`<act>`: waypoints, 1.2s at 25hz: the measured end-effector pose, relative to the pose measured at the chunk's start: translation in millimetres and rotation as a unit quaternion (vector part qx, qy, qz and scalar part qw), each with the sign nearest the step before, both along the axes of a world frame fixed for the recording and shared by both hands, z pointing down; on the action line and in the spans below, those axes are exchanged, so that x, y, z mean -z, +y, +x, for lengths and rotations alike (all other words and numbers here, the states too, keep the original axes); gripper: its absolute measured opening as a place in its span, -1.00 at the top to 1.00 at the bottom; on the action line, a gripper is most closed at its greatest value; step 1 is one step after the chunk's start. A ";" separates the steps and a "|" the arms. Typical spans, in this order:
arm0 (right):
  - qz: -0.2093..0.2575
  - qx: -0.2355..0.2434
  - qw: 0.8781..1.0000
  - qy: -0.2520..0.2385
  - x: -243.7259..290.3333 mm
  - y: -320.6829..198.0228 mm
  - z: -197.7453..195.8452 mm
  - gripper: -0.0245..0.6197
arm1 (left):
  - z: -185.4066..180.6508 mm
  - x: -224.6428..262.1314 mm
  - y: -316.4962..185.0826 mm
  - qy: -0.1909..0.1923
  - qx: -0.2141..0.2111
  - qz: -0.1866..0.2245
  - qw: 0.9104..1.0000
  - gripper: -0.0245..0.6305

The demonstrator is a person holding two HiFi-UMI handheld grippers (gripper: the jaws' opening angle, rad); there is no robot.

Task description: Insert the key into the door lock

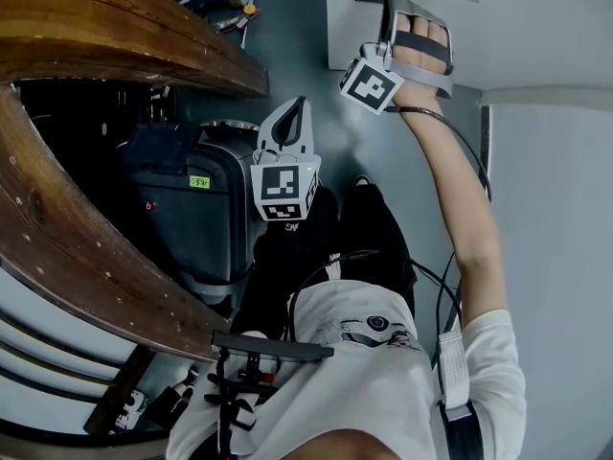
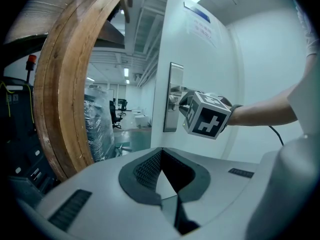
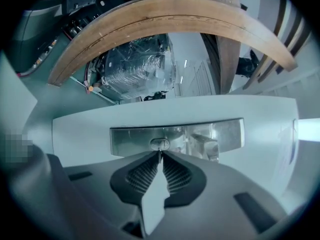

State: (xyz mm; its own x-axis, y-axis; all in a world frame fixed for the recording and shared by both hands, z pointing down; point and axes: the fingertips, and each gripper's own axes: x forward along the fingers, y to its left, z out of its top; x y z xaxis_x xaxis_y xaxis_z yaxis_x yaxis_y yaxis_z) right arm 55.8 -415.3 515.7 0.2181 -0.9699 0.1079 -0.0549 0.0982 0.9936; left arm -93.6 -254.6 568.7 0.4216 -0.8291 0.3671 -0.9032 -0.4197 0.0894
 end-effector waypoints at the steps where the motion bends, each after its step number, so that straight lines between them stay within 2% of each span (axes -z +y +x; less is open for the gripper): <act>1: 0.003 0.002 1.000 0.002 0.4 -0.5 -0.3 0.83 | -0.3 -0.3 0.1 -0.001 0.000 0.001 1.000 0.92; 5: 0.002 -0.001 1.000 -0.007 -2.9 -5.9 1.4 0.83 | -0.8 -1.3 0.8 -0.003 0.000 0.005 1.000 0.92; 11: -0.010 0.001 0.999 -0.044 -4.6 -7.2 3.6 0.83 | -2.6 -1.6 6.6 -0.004 0.003 0.004 1.000 0.92; 13: -0.018 0.005 0.996 -0.084 -5.1 2.7 3.9 0.83 | -3.7 1.9 7.7 -0.003 0.004 0.004 1.000 0.92; 15: -0.035 0.011 0.987 -0.157 -3.7 19.4 3.3 0.83 | -4.6 9.9 8.0 -0.002 0.006 0.004 1.000 0.92; 16: -0.046 0.014 0.978 -0.203 -0.5 30.0 3.0 0.83 | -4.1 16.2 8.0 -0.002 0.007 0.004 1.000 0.92; 18: -0.066 0.019 0.952 -0.299 12.3 53.9 3.3 0.83 | -1.0 33.3 8.1 0.001 0.007 0.005 1.000 0.92; 20: -0.082 0.016 0.916 -0.392 31.4 78.9 5.2 0.83 | 4.2 55.5 9.1 0.004 0.006 0.010 1.000 0.92; 23: -0.110 0.011 0.854 -0.509 60.5 115.2 6.8 0.83 | 16.0 91.3 13.0 0.013 0.001 0.019 1.000 0.92; 25: -0.118 0.012 0.814 -0.569 81.0 136.4 8.4 0.83 | 23.7 114.0 17.1 0.022 -0.002 0.028 0.999 0.92; 26: -0.116 0.014 0.798 -0.591 93.3 145.5 10.5 0.84 | 27.5 125.7 19.4 0.026 -0.003 0.034 0.999 0.92; 30: -0.092 0.025 0.752 -0.653 150.1 178.8 29.2 0.84 | 43.9 175.2 30.2 0.037 -0.005 0.055 0.998 0.92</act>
State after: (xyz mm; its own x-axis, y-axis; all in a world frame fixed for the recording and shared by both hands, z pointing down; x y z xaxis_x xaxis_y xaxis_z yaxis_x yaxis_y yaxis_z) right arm 85.0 -236.4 365.6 -0.2259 -0.9159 0.3319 -0.9630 0.2614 0.0660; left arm -49.7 -224.5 393.5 0.4523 -0.8586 0.2414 -0.8918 -0.4396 0.1074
